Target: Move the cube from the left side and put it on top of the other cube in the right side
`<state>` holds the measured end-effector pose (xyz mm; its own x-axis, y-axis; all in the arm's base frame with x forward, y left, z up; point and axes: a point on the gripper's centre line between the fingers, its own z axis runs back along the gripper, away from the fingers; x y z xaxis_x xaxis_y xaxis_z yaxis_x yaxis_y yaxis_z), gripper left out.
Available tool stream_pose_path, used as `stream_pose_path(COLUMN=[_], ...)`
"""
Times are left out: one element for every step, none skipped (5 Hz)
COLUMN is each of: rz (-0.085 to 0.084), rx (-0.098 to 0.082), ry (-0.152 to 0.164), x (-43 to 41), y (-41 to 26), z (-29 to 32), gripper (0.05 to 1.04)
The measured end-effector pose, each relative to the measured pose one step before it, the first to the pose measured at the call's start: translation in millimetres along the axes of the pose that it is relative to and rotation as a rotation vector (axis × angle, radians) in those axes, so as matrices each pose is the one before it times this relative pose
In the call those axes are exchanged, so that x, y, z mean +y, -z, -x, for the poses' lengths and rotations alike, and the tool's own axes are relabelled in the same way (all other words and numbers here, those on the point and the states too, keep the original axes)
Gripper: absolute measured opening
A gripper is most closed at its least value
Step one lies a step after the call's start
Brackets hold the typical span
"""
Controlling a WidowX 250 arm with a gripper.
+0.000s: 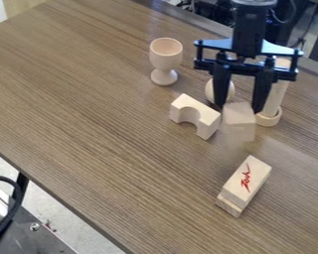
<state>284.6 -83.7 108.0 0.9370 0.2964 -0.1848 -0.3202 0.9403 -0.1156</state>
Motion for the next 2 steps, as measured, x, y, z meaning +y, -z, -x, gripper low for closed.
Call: stream_pose_path(rz=[-0.0206,-0.0165], rx=[0.0803,0.0407], ry=[0.0212,0.0168], x=[-4.82,-6.29], y=[9.61,9.37], z=[1.75,1.38], gripper=[0.517,0.517])
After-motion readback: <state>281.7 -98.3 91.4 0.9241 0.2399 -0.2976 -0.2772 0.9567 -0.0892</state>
